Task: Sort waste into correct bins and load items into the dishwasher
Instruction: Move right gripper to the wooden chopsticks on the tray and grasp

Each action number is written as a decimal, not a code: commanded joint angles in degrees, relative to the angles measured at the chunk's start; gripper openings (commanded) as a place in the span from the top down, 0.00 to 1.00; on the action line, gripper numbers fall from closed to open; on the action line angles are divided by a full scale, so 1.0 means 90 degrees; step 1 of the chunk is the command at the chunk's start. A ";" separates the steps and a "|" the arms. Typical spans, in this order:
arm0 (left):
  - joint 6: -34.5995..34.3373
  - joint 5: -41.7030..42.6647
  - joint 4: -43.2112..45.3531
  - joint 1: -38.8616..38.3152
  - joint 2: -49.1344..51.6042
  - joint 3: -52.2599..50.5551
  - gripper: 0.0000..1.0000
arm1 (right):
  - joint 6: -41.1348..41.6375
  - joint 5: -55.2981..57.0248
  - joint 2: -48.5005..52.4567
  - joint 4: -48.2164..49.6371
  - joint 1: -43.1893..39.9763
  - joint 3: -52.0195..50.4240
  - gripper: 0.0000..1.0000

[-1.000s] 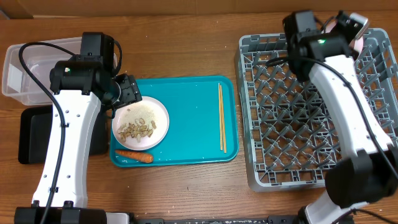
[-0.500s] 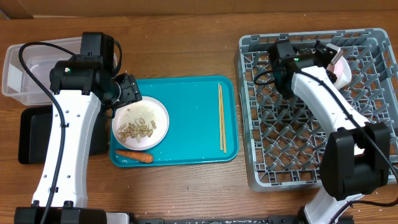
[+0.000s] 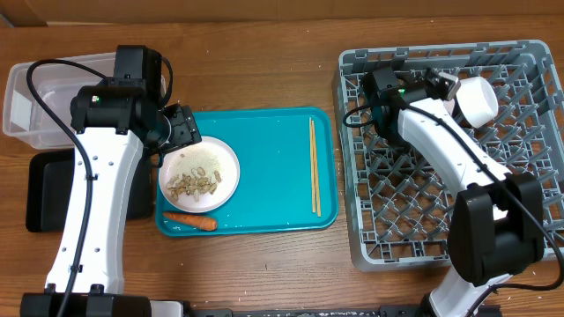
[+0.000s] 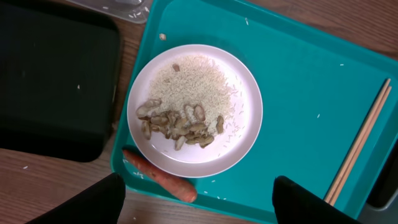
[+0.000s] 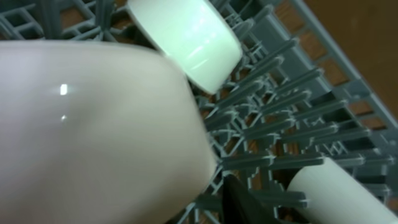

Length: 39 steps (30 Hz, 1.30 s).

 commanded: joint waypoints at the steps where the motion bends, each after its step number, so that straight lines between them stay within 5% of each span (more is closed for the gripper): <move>1: -0.0085 0.0032 0.0017 0.0010 -0.0044 0.0053 0.22 | -0.0005 -0.0976 -0.0046 -0.0090 0.0080 -0.0036 0.51; 2: -0.0085 0.0032 0.0017 0.0010 -0.0044 0.0053 0.22 | -0.0002 -0.1081 -0.0046 -0.0168 0.0112 -0.0029 0.34; 5: -0.0085 0.0029 0.0019 0.0010 -0.0044 0.0053 0.22 | -0.0002 -0.1192 -0.0053 -0.0459 0.0202 0.0121 0.12; 11: -0.0085 0.0029 0.0002 0.0010 -0.0044 0.0053 0.22 | -0.0034 -0.1263 -0.0248 -0.1360 0.0316 0.1141 0.00; 15: -0.0087 0.0029 0.0002 0.0010 -0.0044 0.0053 0.22 | -0.1455 -0.2492 -0.0607 -0.1501 0.0420 0.2392 0.00; 19: -0.0085 0.0029 0.0002 0.0010 -0.0044 0.0053 0.20 | -0.3181 -0.5736 -0.0670 -0.1132 0.0425 0.2737 0.00; 22: -0.0087 0.0029 0.0002 0.0010 -0.0044 0.0053 0.20 | -0.3220 -0.6878 -0.0537 -0.1086 0.0505 0.2562 0.00; 28: -0.0087 0.0032 0.0000 0.0010 -0.0044 0.0053 0.20 | -0.3169 -0.6946 -0.0393 -0.0862 0.0962 0.1834 0.03; 39: -0.0090 0.0032 0.0002 0.0010 -0.0044 0.0053 0.20 | -0.2829 -0.6912 -0.0379 0.0760 0.2079 -0.0044 0.27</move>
